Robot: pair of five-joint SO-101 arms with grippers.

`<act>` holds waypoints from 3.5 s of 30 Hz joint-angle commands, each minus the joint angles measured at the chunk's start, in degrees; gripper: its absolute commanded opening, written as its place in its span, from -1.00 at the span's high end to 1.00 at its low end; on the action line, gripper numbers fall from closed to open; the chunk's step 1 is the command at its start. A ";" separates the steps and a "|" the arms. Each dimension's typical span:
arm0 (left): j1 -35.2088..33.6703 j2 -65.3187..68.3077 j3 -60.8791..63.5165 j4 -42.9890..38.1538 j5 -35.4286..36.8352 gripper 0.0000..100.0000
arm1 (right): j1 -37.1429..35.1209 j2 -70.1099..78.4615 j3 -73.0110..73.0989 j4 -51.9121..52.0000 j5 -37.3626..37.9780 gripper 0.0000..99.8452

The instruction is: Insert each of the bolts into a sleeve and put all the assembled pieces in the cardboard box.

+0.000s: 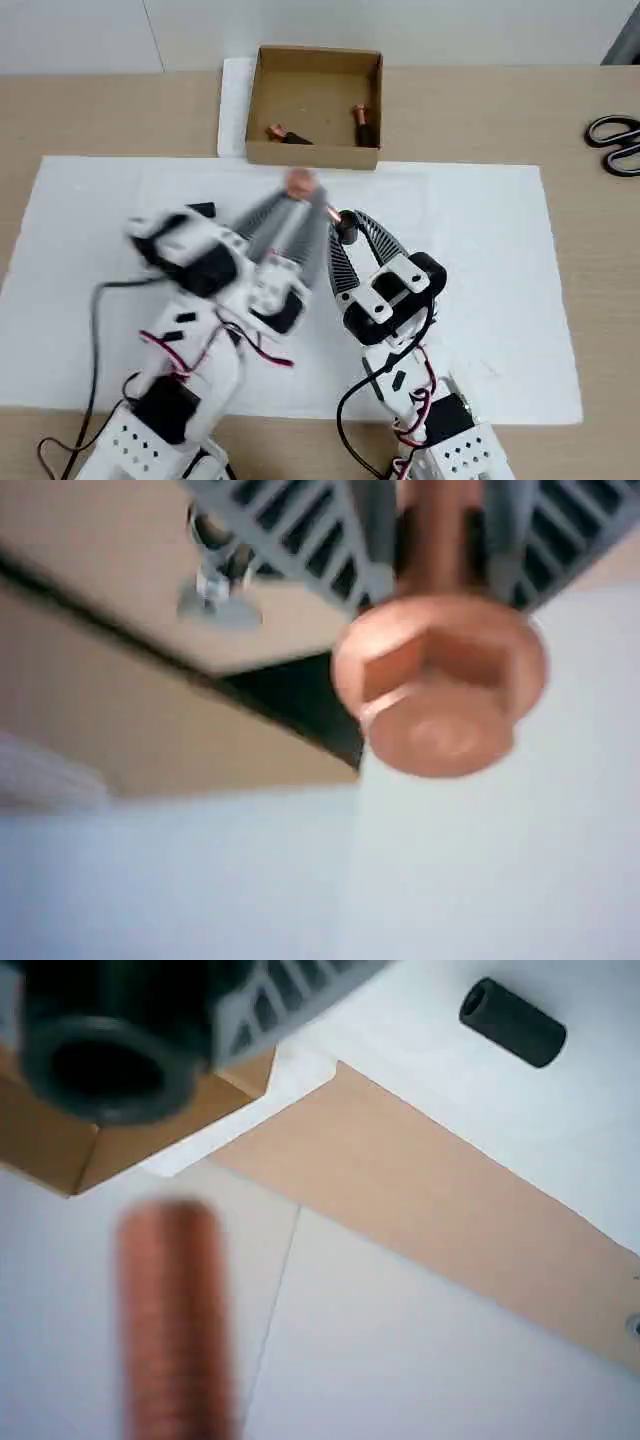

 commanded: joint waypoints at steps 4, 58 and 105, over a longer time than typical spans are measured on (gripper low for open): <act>2.46 -1.05 0.04 -2.20 -4.31 0.99 | -0.31 -1.19 0.26 -1.27 0.44 0.99; 0.62 9.58 -8.13 22.51 -2.46 0.99 | -2.51 -1.19 0.35 -1.27 0.70 0.99; -2.55 10.29 -29.32 45.54 -2.64 0.99 | -2.42 -0.92 0.35 -1.19 0.70 0.99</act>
